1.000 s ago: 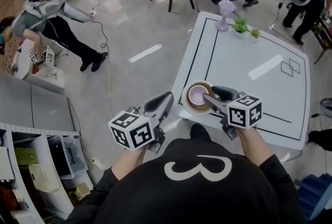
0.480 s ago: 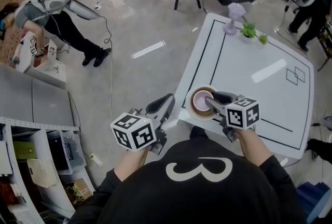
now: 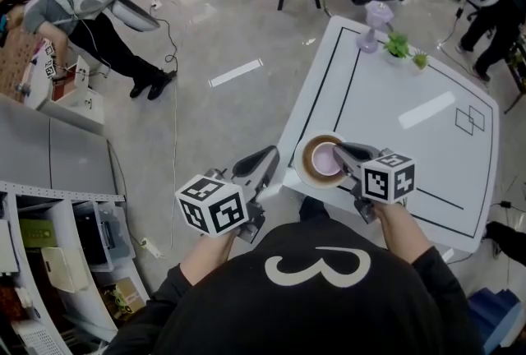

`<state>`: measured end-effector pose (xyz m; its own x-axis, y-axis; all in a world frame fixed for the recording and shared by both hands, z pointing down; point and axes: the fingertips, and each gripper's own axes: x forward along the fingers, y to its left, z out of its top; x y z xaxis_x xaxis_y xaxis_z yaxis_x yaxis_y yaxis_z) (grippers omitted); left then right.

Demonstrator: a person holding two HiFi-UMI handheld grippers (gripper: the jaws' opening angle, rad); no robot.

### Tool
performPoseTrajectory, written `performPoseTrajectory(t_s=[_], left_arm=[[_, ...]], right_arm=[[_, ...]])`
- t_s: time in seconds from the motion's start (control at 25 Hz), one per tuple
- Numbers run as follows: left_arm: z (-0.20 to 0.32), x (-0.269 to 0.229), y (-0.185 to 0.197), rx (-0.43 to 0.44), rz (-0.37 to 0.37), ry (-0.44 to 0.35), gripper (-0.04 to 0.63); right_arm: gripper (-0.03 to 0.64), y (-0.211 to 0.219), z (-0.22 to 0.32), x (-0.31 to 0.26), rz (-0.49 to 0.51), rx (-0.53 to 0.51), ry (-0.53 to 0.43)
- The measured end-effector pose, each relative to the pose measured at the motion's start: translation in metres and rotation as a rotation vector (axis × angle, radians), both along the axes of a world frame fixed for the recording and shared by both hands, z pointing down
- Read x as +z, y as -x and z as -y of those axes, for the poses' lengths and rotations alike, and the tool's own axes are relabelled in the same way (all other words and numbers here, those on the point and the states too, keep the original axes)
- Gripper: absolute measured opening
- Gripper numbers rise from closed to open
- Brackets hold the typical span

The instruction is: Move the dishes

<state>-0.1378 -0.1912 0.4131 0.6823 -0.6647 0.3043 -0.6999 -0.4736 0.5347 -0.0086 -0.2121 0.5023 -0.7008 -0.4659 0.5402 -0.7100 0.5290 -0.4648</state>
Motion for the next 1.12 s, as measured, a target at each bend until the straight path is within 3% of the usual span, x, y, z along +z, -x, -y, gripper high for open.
performPoseTrajectory(t_s=[0.76,1.12], left_arm=[[0.015,-0.008,-0.007,0.021,-0.005,-0.005,0.003],[0.038,-0.010,-0.005,0.017,0.006,-0.010,0.003]], right_arm=[[0.040,-0.005,0.006,-0.074,0.115,-0.011,-0.084],[0.040,-0.028,0.037,-0.089,0.152,0.048,-0.120]])
